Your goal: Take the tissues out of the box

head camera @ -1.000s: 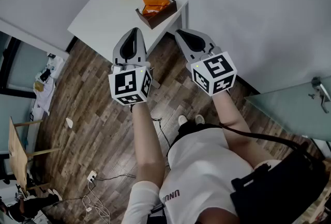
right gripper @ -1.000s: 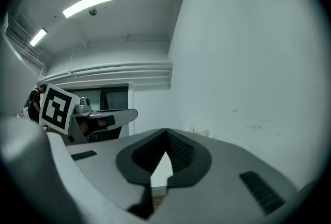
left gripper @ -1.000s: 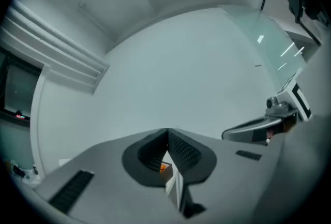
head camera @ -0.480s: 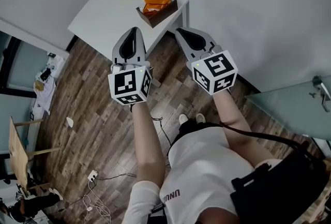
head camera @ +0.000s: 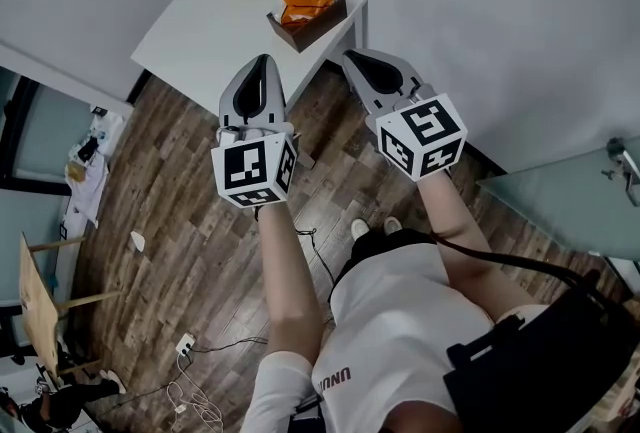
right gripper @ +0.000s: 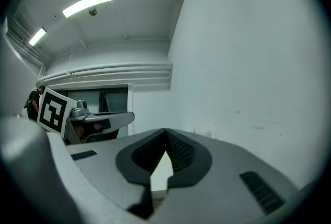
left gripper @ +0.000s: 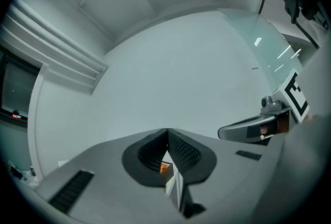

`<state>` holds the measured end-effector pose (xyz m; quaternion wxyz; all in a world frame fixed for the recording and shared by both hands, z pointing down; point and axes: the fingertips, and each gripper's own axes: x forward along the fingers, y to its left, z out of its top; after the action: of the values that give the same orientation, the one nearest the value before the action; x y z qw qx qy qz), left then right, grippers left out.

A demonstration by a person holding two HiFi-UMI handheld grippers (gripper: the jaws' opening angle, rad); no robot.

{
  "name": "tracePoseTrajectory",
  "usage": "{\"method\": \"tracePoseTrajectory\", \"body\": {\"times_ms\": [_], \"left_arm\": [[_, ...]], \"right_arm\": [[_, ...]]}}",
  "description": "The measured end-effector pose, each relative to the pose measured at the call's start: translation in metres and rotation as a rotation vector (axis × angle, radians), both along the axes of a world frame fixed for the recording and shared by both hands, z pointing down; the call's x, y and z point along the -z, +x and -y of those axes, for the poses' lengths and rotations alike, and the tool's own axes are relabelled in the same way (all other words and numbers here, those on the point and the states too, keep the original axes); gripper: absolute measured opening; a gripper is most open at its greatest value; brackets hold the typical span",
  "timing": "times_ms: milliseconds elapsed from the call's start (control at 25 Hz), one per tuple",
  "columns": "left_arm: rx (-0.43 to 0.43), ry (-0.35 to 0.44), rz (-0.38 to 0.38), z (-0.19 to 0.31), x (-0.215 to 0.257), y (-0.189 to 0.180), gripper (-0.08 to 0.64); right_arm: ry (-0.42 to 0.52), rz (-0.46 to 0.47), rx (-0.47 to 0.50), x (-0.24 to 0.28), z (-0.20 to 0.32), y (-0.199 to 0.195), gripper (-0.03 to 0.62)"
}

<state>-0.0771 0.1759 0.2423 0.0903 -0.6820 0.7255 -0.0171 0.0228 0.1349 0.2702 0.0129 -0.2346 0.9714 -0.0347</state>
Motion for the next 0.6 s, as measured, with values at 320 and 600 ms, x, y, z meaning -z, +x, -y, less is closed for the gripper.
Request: {"method": "tracePoseTrajectory", "body": {"times_ms": [320,600], "left_arm": [[-0.048,-0.014,-0.001,-0.001,-0.008,-0.012,0.015],[-0.065,-0.022,-0.023,0.006,-0.021,-0.02,0.015]], "right_arm": [[0.013,-0.002,-0.042,-0.003,-0.007,-0.013,0.02],[0.007,0.002,-0.067,-0.007,0.0,-0.015,0.02]]}}
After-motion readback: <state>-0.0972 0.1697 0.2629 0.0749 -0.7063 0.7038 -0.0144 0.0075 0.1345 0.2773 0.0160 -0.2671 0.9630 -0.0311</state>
